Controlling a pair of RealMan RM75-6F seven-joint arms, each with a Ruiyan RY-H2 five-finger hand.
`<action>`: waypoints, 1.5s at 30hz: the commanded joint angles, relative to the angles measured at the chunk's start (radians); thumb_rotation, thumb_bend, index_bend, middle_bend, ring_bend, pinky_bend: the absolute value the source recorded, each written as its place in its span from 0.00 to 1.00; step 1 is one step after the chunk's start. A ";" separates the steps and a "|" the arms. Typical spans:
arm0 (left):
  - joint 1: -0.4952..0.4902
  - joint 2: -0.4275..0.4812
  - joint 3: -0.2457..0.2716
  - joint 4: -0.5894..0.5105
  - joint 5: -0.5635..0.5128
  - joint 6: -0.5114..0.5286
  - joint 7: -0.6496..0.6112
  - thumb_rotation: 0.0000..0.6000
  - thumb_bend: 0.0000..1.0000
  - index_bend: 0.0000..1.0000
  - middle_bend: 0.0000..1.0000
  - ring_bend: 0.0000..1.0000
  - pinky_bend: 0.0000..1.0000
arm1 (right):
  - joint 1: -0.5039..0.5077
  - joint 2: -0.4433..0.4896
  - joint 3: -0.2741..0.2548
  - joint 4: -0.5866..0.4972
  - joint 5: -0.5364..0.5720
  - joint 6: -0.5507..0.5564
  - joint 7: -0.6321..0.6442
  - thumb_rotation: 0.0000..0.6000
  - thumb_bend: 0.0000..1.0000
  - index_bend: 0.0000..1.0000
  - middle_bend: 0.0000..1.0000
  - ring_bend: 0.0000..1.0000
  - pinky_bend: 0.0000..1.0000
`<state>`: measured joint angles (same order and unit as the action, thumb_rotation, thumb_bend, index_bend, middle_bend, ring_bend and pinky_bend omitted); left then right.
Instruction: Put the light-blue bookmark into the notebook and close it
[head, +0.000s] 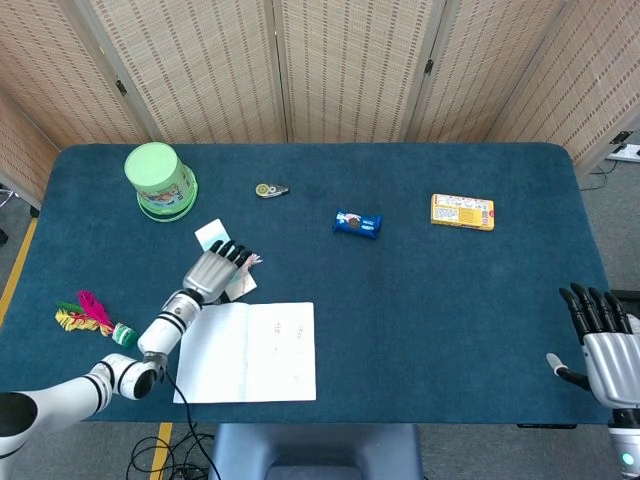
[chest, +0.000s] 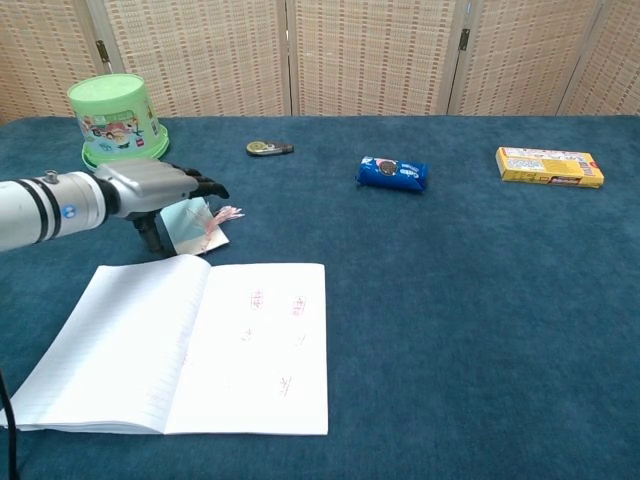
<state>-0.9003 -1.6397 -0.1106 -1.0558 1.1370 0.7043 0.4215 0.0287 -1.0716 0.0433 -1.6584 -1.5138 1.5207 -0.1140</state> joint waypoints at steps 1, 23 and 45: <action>-0.017 -0.013 -0.015 -0.018 -0.013 0.005 0.023 1.00 0.23 0.08 0.10 0.06 0.13 | -0.002 0.000 0.000 0.002 -0.001 0.002 0.004 1.00 0.14 0.04 0.06 0.00 0.00; -0.053 0.065 -0.050 -0.082 -0.213 -0.048 0.083 1.00 0.63 0.18 0.15 0.06 0.13 | -0.011 0.001 -0.002 0.014 -0.010 0.009 0.021 1.00 0.14 0.04 0.06 0.00 0.00; -0.109 -0.037 -0.012 0.123 -0.375 -0.132 0.094 1.00 0.82 0.19 0.18 0.06 0.13 | -0.016 0.009 0.001 -0.004 0.001 0.009 0.004 1.00 0.14 0.04 0.06 0.00 0.00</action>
<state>-1.0089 -1.6748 -0.1259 -0.9374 0.7673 0.5741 0.5121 0.0130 -1.0629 0.0439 -1.6623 -1.5132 1.5292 -0.1101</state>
